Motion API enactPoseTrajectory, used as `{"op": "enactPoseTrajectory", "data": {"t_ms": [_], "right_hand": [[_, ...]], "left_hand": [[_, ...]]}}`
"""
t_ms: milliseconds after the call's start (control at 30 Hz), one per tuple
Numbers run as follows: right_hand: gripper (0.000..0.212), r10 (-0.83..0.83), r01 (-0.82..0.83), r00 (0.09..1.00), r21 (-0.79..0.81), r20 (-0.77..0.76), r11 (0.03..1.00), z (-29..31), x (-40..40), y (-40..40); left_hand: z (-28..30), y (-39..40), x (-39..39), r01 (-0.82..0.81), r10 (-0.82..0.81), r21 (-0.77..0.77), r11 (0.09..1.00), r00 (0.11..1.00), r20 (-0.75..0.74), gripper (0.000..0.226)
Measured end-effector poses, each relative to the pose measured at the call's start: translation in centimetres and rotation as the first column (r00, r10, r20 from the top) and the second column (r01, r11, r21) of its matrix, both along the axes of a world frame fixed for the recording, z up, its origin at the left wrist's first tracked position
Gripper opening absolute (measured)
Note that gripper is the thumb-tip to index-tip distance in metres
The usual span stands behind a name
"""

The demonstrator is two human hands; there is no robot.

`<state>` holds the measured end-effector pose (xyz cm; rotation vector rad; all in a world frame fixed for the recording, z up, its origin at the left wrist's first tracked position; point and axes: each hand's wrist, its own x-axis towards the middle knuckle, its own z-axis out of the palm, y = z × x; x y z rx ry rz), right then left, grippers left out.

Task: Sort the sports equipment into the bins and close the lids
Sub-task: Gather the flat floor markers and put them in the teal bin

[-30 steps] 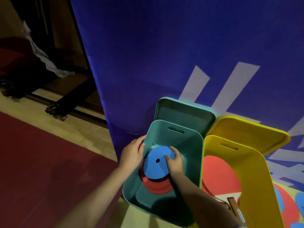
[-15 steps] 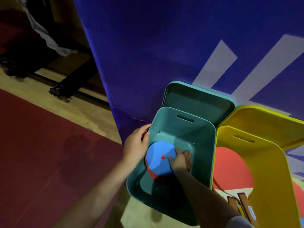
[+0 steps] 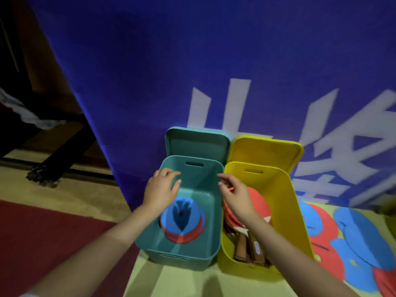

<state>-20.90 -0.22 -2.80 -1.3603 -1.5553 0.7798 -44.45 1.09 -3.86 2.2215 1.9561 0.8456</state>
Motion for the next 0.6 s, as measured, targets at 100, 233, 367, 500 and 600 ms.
{"op": "enactPoseTrajectory", "data": {"t_ms": [100, 233, 367, 500, 600], "right_hand": [[0.021, -0.143, 0.144, 0.988, 0.01, -0.053, 0.99, 0.2, 6.6, -3.2], [0.019, -0.353, 0.35, 0.933, -0.059, -0.072, 0.935, -1.0, 15.5, -8.2], [0.018, -0.52, 0.513, 0.854, -0.147, -0.01, 0.846, -3.3, 23.6, -12.5], [0.018, -0.603, 0.605, 0.792, -0.245, 0.094, 0.757, -6.3, 30.8, -15.7], [0.022, -0.616, 0.631, 0.771, -0.329, 0.161, 0.703, -8.2, 35.4, -17.5]], "left_hand": [[2.3, -1.1, 6.3, 0.14, -0.13, -0.049, 0.989, 0.977, 0.17, 0.035], [3.3, -3.7, 16.3, 0.381, -0.305, -0.121, 0.916, 0.862, 0.405, 0.024], [2.5, -5.8, 25.4, 0.53, -0.416, -0.176, 0.829, 0.797, 0.438, 0.025], [1.4, -6.3, 33.3, 0.595, -0.47, -0.266, 0.759, 0.782, 0.409, 0.027], [0.4, -6.3, 38.5, 0.582, -0.453, -0.325, 0.746, 0.8, 0.394, 0.03]]}}
